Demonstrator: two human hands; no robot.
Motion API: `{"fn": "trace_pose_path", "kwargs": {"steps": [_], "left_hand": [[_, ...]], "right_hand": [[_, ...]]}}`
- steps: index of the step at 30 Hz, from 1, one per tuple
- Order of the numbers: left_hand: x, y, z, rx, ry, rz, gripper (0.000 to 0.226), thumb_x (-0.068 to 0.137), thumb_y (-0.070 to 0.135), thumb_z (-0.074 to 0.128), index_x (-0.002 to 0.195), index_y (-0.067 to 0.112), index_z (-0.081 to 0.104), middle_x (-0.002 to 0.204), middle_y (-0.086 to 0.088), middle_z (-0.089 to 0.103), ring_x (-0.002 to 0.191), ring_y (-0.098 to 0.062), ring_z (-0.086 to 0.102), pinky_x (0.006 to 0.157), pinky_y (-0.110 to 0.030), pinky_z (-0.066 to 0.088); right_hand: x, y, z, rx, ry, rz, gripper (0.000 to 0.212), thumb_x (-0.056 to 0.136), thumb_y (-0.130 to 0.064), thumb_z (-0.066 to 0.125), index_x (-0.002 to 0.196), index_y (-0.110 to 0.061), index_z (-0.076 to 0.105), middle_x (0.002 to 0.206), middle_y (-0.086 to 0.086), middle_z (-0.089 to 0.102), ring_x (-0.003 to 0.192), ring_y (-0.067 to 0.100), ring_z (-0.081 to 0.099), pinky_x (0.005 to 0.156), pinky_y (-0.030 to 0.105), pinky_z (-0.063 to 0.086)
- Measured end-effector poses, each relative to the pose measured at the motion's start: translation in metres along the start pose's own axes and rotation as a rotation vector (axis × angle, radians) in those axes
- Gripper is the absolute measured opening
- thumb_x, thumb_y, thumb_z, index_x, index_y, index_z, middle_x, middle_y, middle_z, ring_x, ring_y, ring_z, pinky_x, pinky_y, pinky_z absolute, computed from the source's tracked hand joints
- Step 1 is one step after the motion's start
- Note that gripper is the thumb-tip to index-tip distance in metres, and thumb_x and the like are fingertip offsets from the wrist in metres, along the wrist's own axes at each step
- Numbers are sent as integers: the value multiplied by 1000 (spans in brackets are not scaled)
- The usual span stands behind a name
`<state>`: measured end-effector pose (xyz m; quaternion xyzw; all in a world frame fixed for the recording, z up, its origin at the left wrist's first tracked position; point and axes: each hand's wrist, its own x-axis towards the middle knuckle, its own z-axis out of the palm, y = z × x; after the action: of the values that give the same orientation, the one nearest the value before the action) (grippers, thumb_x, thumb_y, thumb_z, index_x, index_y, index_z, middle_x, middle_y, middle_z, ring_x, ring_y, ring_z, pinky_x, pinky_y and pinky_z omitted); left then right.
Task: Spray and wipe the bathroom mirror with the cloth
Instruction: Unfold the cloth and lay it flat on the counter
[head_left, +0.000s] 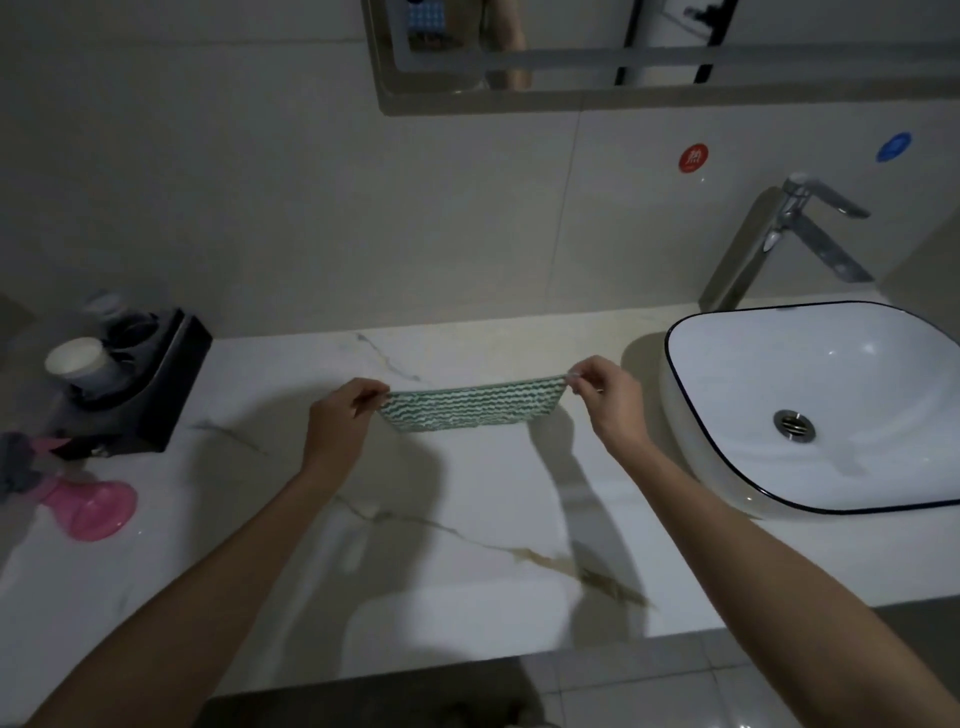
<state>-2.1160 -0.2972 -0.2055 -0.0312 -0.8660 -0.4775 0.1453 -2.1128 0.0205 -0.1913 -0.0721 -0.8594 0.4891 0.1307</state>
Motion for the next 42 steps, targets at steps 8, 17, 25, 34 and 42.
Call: {"fn": "trace_pose_path", "kwargs": {"steps": [8,17,25,34,42], "left_hand": [[-104,-22,10,41,-99,-91,19,78,-1,71,82,18,68,77,38,63,74,17,59,74,-5,44],[-175,-31,16,120,-208,-183,11,79,3,71,85,12,72,75,41,62,78,16,60,74,-4,43],[-203,-36,28,257,-253,-111,12,82,2,68,90,11,71,89,5,69,81,-2,61,77,-20,46],[-148,-24,25,162,-57,-211,13,79,-2,70,92,1,68,81,-3,66,73,2,56,67,1,39],[-78,-49,39,117,-64,-268,10,82,-2,67,89,4,68,80,-2,64,72,-13,59,65,1,38]], "right_hand": [[-90,67,-1,14,-81,125,13,81,-7,70,78,-19,67,81,-7,67,81,14,63,71,13,44],[-146,109,-15,-74,-223,129,10,80,-7,71,79,-17,70,92,-11,69,83,7,62,70,1,37],[-164,122,-20,32,-236,207,10,80,0,68,80,-10,70,87,-7,69,79,6,64,71,2,42],[-108,98,-7,184,-169,200,17,82,2,67,77,-15,67,72,-14,67,63,-8,59,60,4,41],[-40,98,28,138,-121,250,14,81,-5,71,77,-18,69,72,-4,67,65,4,60,63,10,45]]}}
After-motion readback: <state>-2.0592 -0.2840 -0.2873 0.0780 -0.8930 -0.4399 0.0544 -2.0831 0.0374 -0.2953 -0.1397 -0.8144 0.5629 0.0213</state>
